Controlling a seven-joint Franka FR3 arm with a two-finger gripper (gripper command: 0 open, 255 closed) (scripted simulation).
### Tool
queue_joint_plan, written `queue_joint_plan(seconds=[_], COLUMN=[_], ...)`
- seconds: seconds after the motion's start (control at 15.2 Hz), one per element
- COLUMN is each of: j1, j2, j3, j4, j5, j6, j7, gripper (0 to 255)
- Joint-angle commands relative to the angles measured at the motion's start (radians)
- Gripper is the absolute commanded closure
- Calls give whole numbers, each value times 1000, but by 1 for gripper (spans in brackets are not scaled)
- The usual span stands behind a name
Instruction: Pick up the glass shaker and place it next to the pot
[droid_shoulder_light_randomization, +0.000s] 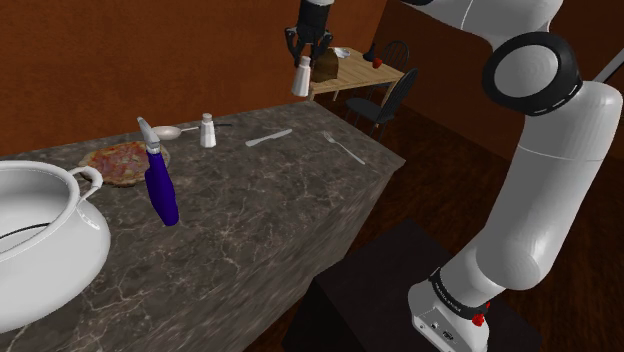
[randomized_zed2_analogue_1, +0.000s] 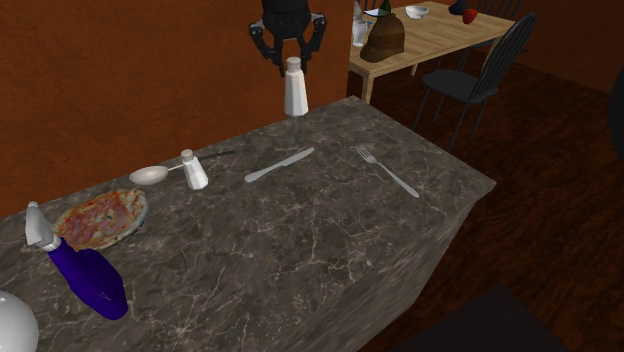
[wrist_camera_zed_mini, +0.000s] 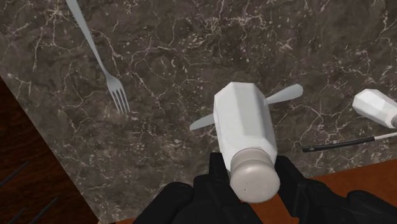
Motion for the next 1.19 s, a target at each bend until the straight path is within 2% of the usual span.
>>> queue_joint_plan(seconds=[0.0,0.13,0.59,1.12], j1=[4,8,90,195], j2=[11,21,-91,-142], j3=[0,0,46,109], j4=[44,79,-81,-150], j5=[-2,-4,-7,-18], j6=[-34,-59,-32,-45], j7=[-4,-7,136,307], gripper=[255,255,255,255])
